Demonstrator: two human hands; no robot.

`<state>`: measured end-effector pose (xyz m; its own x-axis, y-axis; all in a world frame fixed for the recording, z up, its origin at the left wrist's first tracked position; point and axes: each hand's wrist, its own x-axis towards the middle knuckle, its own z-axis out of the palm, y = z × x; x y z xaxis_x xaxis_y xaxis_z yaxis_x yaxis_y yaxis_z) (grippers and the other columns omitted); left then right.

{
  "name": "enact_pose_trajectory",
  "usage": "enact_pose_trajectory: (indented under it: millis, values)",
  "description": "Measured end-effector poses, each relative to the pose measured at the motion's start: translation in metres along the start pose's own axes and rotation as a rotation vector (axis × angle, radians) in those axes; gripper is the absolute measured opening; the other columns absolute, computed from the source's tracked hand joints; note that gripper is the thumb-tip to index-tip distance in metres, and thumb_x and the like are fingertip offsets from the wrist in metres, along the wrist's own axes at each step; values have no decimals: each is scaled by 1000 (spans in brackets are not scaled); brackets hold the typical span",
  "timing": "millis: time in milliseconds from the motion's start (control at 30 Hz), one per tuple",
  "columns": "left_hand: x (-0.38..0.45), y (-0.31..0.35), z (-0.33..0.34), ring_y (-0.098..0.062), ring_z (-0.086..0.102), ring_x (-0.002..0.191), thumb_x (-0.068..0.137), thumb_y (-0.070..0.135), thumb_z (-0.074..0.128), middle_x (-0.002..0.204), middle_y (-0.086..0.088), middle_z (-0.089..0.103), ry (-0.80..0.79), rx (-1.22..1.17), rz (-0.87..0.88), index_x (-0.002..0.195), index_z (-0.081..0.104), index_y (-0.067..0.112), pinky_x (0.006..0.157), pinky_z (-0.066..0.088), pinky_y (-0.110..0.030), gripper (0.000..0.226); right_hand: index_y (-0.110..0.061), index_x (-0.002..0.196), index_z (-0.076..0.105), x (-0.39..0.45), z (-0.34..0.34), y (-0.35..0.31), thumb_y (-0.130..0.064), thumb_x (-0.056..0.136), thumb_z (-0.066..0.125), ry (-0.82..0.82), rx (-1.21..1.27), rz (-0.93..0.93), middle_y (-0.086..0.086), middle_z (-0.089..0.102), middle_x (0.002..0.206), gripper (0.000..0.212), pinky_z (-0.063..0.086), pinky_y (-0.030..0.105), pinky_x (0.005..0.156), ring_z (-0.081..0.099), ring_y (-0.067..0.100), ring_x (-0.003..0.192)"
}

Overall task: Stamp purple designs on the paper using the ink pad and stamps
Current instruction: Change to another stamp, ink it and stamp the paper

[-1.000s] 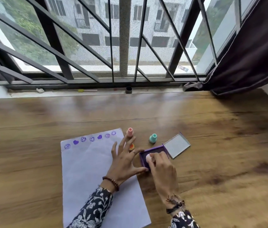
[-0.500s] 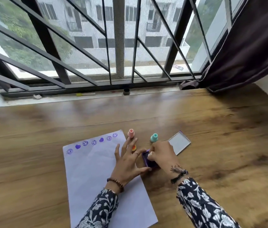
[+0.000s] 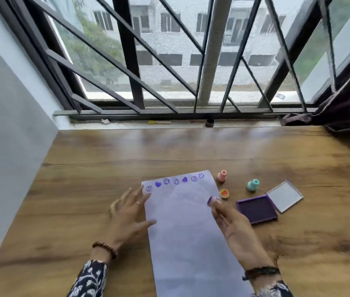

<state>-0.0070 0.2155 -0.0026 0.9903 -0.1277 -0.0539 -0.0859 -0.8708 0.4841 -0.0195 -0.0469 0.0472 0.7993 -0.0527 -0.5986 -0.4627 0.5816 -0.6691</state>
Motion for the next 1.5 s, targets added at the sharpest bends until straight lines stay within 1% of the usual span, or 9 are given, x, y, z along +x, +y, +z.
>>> enact_pose_trajectory:
  millis: [67,267,400,567,800,933,1100,1233,1500]
  values:
    - [-1,-13,1,-3,-11,136,68,62,63,143,27,-9,-167,8,-55,139,10,44,112,-7,-43,90,-4,92,71,-1,23,13,-6,84,58,-82,21,15,1,75,87,16,57,13,68,71,5,80]
    - [-8,-6,15,-9,-10,142,61,73,58,147,28,-6,-76,11,-110,141,4,39,112,-15,-48,102,-5,93,72,-1,73,48,-9,80,66,-130,-219,-72,5,76,87,14,57,16,72,71,11,83]
    - [-18,2,25,-4,-12,139,62,73,55,154,20,1,-29,-5,-152,142,7,33,112,-17,-47,101,-18,85,71,4,97,66,-22,78,70,69,-909,-428,-3,72,80,8,53,24,75,68,11,75]
    - [-18,2,24,-9,-11,142,64,72,50,155,19,1,-35,-8,-148,142,4,32,111,-18,-48,99,-11,103,61,14,112,85,-24,96,41,-13,-1567,-735,6,59,102,25,45,30,74,60,23,87]
    - [-19,1,25,-1,-22,132,66,69,48,155,18,-3,-35,-5,-135,142,1,32,108,-23,-45,97,-8,72,64,17,122,87,-6,74,72,-12,-1785,-848,9,64,69,9,45,22,45,63,23,56]
    - [-19,1,26,0,-23,132,65,71,49,155,18,-4,-48,-11,-148,142,-1,32,108,-24,-45,100,-6,96,60,31,127,76,-13,93,42,-133,-1876,-706,13,60,102,19,45,32,73,61,28,90]
    - [-18,1,24,0,-21,133,64,73,52,155,18,-4,-54,-13,-161,142,-2,32,106,-25,-45,103,-1,88,60,42,137,69,-6,89,41,-240,-1984,-636,16,60,103,19,45,36,74,59,33,92]
    - [-18,3,22,-1,-17,137,63,76,50,155,18,-4,-54,-14,-163,142,1,32,108,-23,-45,103,-4,83,61,44,127,62,-10,84,50,-271,-1864,-613,13,64,95,12,45,35,75,59,29,90]
    - [-20,5,19,-7,-13,141,62,76,53,154,19,-5,-71,-17,-170,143,-1,32,111,-17,-49,107,-5,91,71,28,73,18,-10,84,62,-172,-340,-28,6,73,86,13,58,17,70,69,12,79]
